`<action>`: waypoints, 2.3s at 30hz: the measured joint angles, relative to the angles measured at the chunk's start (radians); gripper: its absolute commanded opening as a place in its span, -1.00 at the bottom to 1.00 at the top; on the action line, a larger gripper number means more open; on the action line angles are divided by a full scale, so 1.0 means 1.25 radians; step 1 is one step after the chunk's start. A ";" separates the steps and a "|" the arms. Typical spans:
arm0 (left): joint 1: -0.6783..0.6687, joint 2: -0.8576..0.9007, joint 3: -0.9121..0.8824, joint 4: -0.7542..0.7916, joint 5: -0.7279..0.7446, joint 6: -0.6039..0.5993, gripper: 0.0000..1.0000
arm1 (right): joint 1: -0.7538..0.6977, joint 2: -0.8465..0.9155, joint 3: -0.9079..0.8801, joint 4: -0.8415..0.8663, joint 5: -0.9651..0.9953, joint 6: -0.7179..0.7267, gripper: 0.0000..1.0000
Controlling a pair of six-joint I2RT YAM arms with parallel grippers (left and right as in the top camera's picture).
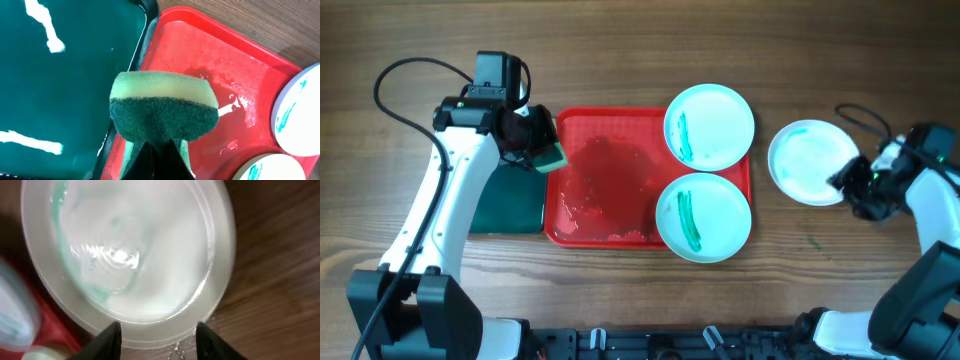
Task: Clean dirty plates on tray and stack at the side
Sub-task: 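Grasp the lower-right plate's rim with the right gripper and pull it left, then hold the plate with the right gripper and scrub it with the sponge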
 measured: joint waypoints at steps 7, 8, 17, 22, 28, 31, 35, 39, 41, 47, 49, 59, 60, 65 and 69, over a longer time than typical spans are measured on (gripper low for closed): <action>0.000 0.000 0.000 0.002 0.000 0.000 -0.92 | 0.353 -0.049 -0.013 -0.084 -0.040 -0.043 -0.31; 0.000 0.000 0.000 0.002 0.000 0.000 -0.92 | 0.376 -0.049 -0.031 -0.082 -0.032 -0.040 -0.32; 0.000 0.000 0.000 0.005 0.000 0.000 -0.92 | 0.467 -0.049 -0.170 0.074 0.041 -0.029 -0.71; 0.000 0.000 0.000 0.005 0.000 0.000 -0.92 | 0.469 -0.049 -0.186 0.094 0.045 -0.008 -0.91; 0.000 0.000 0.000 0.005 0.000 0.000 -0.92 | 0.549 -0.049 -0.183 0.090 -0.083 0.035 -0.91; 0.000 0.000 0.000 0.005 0.000 0.000 -0.92 | 0.673 -0.049 -0.152 0.154 -0.082 0.146 -0.92; 0.000 0.001 0.000 0.005 0.000 0.000 -0.92 | 0.819 -0.049 -0.111 0.285 0.014 0.345 -0.91; 0.000 0.001 0.000 0.005 0.000 0.000 -0.92 | 0.848 0.025 -0.102 0.361 0.064 0.440 -0.91; 0.000 0.001 0.000 0.005 0.000 0.000 -0.92 | 0.849 0.078 -0.076 0.356 0.065 0.446 -0.91; 0.000 0.001 0.000 0.005 0.000 -0.002 -0.92 | 0.873 0.181 0.026 0.350 0.061 0.439 -0.76; 0.000 0.001 0.000 0.005 0.000 -0.009 -0.92 | 0.873 0.186 0.027 0.383 0.061 0.427 -0.60; 0.000 0.002 0.000 0.005 0.000 -0.018 -0.92 | 0.861 0.244 0.033 0.487 0.033 0.243 -0.87; 0.000 0.002 0.000 0.005 0.000 -0.019 -0.92 | 0.860 0.256 0.034 0.498 0.028 0.241 -0.91; -0.005 0.032 -0.018 0.005 0.000 -0.024 -0.92 | 0.861 0.266 0.035 0.499 0.026 0.292 -0.91; -0.058 0.106 -0.025 0.022 0.000 -0.024 -0.92 | 0.861 0.266 0.038 0.488 0.028 0.368 -0.91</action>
